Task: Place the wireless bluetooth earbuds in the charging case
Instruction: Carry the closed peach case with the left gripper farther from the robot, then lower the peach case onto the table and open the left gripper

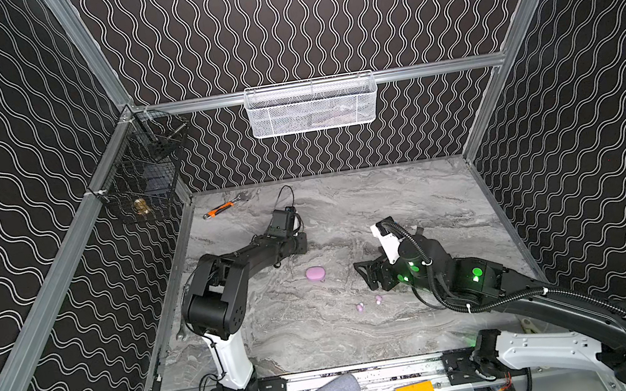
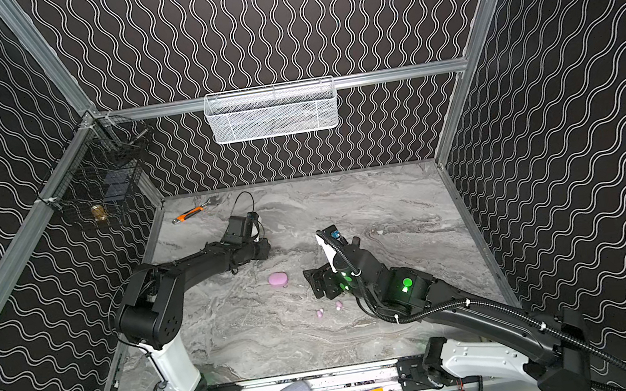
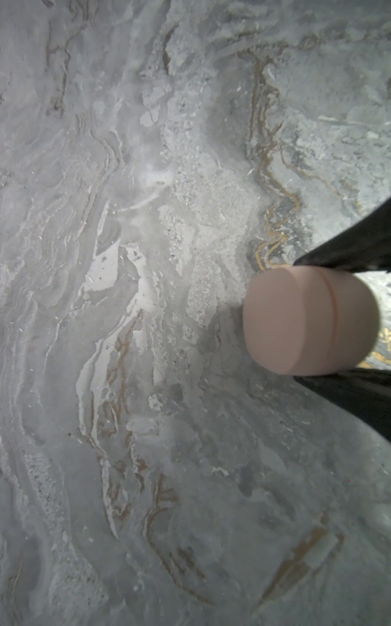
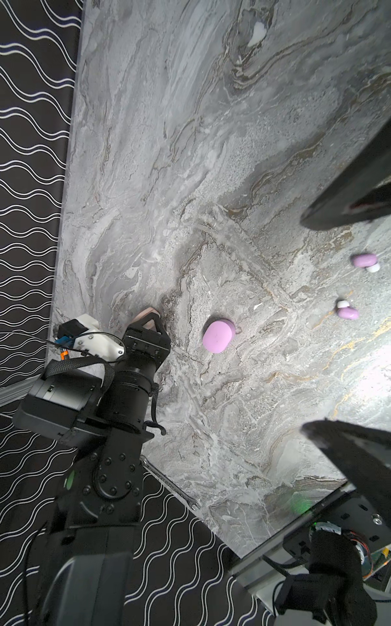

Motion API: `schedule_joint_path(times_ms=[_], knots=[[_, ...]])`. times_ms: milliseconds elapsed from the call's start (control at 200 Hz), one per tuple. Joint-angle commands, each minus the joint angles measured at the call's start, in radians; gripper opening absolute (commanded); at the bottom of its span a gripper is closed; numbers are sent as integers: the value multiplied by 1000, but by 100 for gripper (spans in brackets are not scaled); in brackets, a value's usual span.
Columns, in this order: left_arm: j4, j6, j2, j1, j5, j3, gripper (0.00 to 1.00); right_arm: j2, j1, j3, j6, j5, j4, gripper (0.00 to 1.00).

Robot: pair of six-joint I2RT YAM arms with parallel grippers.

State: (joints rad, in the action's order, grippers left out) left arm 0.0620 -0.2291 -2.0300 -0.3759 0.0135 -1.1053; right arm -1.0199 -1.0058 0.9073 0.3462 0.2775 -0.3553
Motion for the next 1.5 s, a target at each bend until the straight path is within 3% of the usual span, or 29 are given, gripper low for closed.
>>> schedule_joint_path(times_ms=[0, 345, 606, 1096, 1497], knots=[[26, -16, -10, 6, 5, -16, 6, 8, 0, -2, -4, 0, 28, 89], [46, -35, 11, 6, -7, 22, 22, 11, 0, 8, -21, 0, 18, 89], [65, -44, 24, 6, -18, 43, 45, 12, 1, 21, -28, 0, 7, 88], [80, -35, 40, 7, -14, 49, 52, -7, 0, 61, -47, -6, -12, 89], [169, -20, 43, 63, -46, -33, 63, -2, 0, 54, -45, -21, 0, 88]])
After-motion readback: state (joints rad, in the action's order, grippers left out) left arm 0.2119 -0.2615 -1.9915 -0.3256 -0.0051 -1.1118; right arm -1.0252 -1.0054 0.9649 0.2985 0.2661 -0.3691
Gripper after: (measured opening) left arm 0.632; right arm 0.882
